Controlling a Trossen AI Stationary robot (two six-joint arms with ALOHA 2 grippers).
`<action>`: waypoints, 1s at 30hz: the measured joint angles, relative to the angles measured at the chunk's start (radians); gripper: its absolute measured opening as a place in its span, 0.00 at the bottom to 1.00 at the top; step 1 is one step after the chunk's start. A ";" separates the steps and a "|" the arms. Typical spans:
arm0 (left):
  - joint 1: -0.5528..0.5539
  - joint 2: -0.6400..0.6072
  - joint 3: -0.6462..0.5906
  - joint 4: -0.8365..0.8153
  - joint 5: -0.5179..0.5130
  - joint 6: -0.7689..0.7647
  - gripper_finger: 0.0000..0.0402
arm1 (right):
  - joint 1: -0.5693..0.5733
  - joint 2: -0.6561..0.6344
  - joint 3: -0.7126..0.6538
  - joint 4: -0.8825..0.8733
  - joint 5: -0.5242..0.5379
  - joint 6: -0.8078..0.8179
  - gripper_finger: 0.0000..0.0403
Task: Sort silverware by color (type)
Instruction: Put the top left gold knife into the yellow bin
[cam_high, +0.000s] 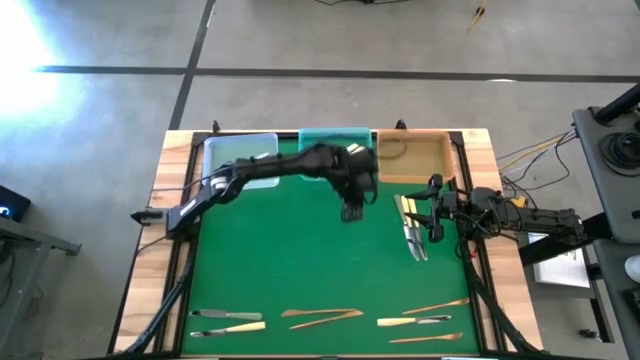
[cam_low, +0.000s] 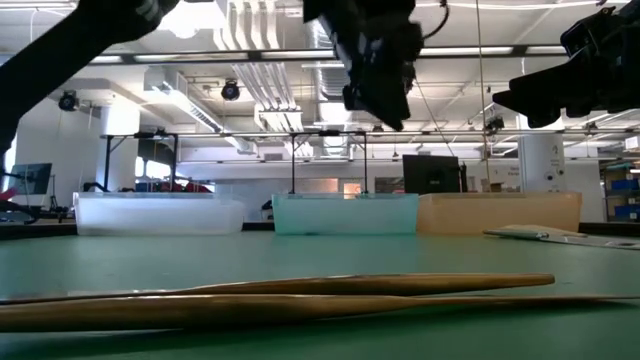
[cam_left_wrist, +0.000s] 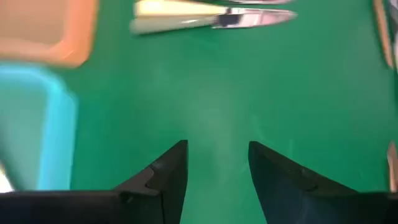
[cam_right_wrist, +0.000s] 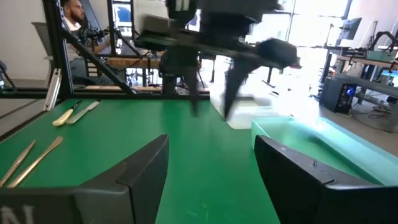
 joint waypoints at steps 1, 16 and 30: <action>-0.021 -0.001 -0.001 -0.002 -0.002 0.027 0.37 | 0.000 0.000 0.000 0.000 0.000 0.000 0.57; -0.228 0.054 -0.013 -0.094 -0.080 -0.370 0.36 | 0.000 0.000 0.000 0.000 0.000 0.000 0.57; -0.544 0.072 -0.015 -0.086 -0.135 -0.796 0.36 | 0.000 0.000 0.000 0.000 0.000 0.000 0.57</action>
